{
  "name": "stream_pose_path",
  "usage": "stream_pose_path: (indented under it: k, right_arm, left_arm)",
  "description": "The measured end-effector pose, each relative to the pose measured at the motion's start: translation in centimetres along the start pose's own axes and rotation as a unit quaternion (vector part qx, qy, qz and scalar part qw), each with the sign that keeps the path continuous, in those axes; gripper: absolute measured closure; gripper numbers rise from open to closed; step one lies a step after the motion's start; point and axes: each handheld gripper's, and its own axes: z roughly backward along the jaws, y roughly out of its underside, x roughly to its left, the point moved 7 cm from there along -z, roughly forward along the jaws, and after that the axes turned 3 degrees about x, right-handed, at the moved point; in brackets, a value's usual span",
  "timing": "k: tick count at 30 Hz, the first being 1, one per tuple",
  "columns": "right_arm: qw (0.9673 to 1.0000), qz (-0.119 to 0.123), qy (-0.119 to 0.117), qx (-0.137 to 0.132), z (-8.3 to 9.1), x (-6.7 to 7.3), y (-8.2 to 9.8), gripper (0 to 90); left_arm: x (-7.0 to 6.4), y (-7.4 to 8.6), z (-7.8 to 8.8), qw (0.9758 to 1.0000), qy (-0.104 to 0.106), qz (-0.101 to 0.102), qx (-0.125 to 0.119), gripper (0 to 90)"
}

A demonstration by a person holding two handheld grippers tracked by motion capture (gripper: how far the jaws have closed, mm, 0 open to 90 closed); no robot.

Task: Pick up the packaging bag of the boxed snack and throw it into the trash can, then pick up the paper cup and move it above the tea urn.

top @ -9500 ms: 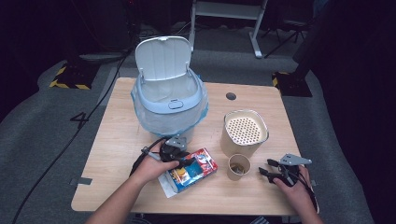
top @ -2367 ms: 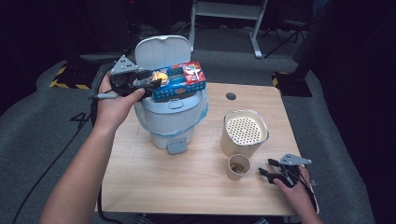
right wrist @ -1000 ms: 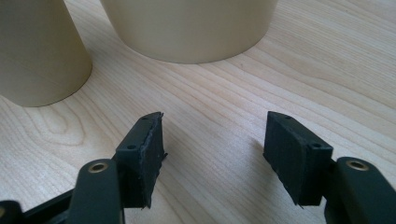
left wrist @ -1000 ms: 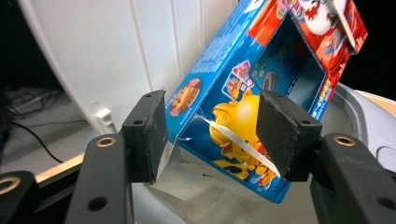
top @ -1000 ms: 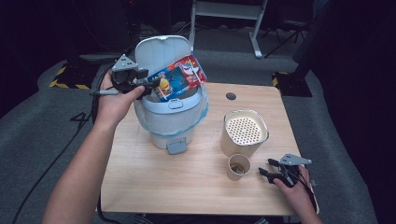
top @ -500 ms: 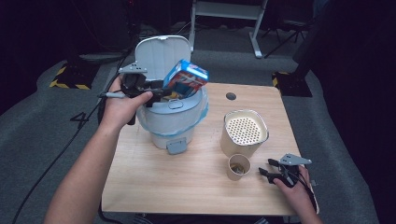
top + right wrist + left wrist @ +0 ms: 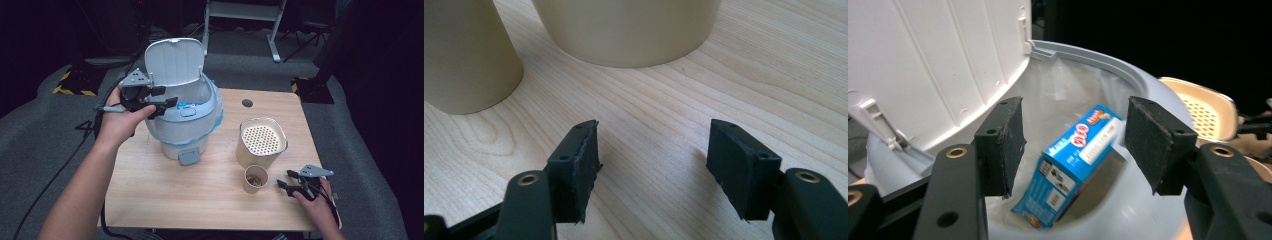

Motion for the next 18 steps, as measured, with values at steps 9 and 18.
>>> stream_pose_path:
  k: [9,18]
  right_arm:
    - [0.9999,0.015,-0.004,0.000,0.1,0.3,0.0,34.0]
    - [0.9982,0.053,-0.029,-0.006,0.7,1.7,-0.4,31.3]
  left_arm:
    - [-2.3,1.8,3.2,0.9978,0.042,-0.051,-0.007,38.6]
    - [-4.6,5.2,5.4,0.9949,0.080,-0.055,-0.026,38.6]
